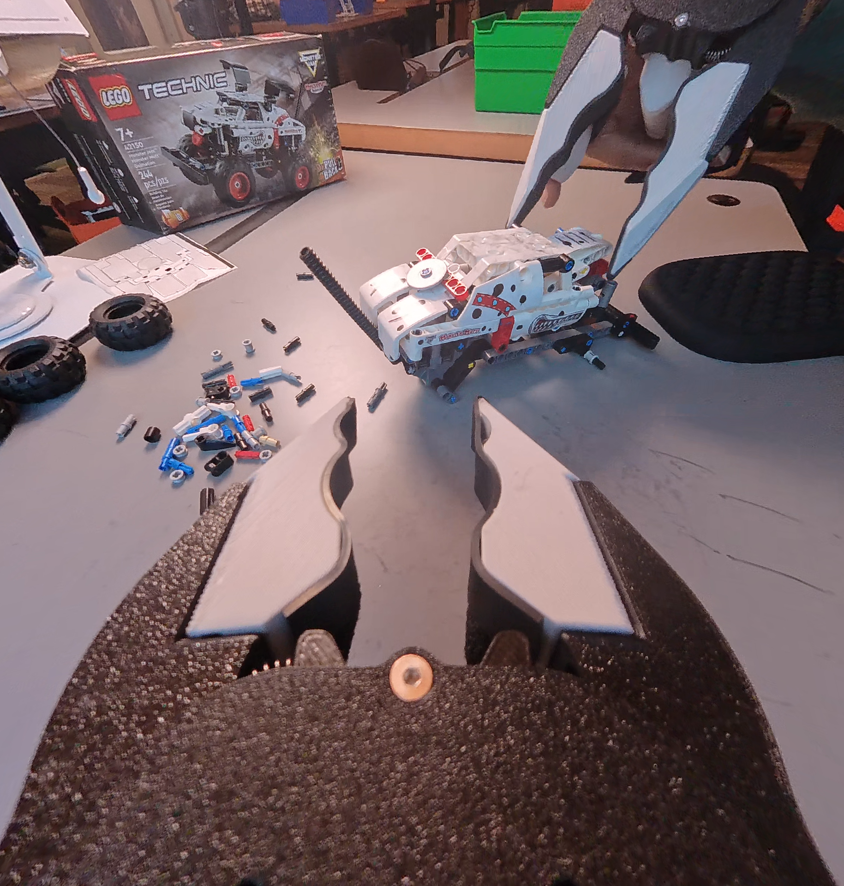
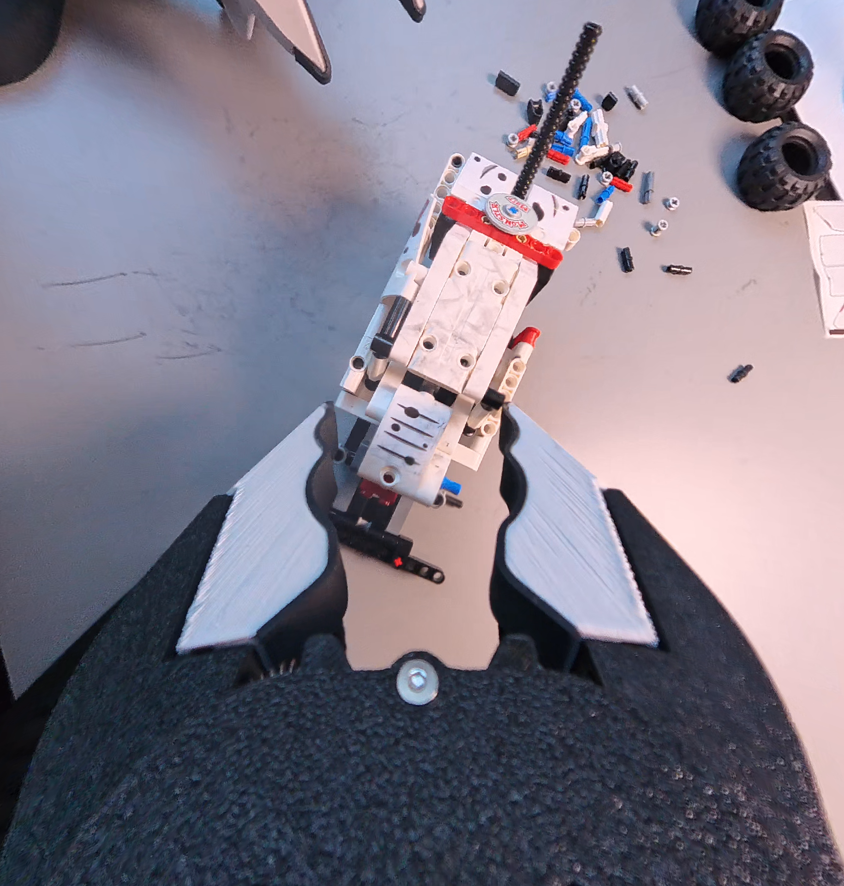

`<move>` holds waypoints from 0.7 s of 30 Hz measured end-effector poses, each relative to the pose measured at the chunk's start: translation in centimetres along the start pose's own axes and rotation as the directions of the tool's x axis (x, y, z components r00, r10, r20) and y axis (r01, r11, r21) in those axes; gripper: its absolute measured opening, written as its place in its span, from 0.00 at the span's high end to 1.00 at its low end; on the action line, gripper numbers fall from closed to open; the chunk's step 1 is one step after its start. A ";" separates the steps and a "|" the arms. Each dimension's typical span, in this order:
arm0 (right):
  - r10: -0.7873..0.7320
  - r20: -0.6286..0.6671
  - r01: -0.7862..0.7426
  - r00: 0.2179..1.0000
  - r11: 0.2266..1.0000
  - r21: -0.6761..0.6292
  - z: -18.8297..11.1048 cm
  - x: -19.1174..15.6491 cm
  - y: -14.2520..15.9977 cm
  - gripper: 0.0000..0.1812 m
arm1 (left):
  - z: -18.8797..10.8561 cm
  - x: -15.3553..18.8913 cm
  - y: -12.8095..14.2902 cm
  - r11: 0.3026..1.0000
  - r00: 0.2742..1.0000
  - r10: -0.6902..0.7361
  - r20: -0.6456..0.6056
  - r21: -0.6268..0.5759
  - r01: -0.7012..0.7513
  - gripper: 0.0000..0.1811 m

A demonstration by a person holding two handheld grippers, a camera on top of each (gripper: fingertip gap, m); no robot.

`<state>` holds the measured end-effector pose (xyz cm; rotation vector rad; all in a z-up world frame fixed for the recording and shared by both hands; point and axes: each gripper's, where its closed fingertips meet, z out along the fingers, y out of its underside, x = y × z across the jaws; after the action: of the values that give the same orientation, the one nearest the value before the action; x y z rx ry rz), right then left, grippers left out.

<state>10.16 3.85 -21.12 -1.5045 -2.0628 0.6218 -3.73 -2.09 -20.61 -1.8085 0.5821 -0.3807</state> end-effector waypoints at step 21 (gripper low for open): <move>-0.399 0.207 0.424 0.893 0.901 -0.095 1.5 -2.6 -0.6 0.79 | -1.7 3.3 -3.6 0.966 0.982 0.150 -0.116 0.230 -0.120 0.56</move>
<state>9.46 1.10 -22.27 -1.0498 -2.5142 0.4689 -1.19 -4.43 -16.81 -1.5281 0.7230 -0.4565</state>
